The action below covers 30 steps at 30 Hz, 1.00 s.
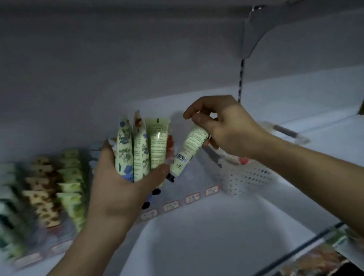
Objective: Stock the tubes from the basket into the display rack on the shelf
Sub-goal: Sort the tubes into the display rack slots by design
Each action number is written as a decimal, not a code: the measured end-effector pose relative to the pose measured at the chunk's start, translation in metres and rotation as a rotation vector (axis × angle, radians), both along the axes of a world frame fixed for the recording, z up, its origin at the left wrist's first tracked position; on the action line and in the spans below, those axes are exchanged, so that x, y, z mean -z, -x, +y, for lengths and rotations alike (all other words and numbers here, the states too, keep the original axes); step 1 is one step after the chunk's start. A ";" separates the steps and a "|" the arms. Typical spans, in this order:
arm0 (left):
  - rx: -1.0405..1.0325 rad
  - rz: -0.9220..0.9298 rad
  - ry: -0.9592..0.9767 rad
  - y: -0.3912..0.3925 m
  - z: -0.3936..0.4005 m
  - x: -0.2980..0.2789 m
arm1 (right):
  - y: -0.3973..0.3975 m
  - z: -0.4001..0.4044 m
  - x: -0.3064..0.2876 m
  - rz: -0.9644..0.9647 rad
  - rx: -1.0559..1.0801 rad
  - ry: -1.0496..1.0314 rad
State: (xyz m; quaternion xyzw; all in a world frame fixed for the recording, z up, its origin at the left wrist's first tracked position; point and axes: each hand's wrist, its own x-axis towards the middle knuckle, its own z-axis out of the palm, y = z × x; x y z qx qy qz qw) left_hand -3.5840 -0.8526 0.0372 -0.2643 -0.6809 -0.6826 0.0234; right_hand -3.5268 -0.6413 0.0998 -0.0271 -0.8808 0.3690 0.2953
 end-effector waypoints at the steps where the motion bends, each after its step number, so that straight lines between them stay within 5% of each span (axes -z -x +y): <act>1: -0.007 0.016 0.002 -0.002 -0.012 0.005 | 0.007 -0.013 0.005 0.013 -0.007 0.017; 9: -0.155 0.213 0.023 -0.019 -0.080 0.018 | 0.048 -0.091 0.054 0.085 -0.058 0.226; 15: -0.172 0.173 0.001 -0.016 -0.089 0.038 | 0.066 -0.101 0.075 0.104 -0.103 0.402; 21: -0.158 0.273 -0.033 -0.010 -0.076 0.047 | 0.058 -0.091 0.080 0.020 -0.266 0.381; 26: -0.208 0.434 0.001 -0.003 -0.064 0.037 | 0.058 -0.068 0.080 0.042 -0.166 0.422; 30: -0.173 0.395 -0.009 0.004 -0.050 0.034 | 0.061 -0.056 0.077 0.045 -0.083 0.526</act>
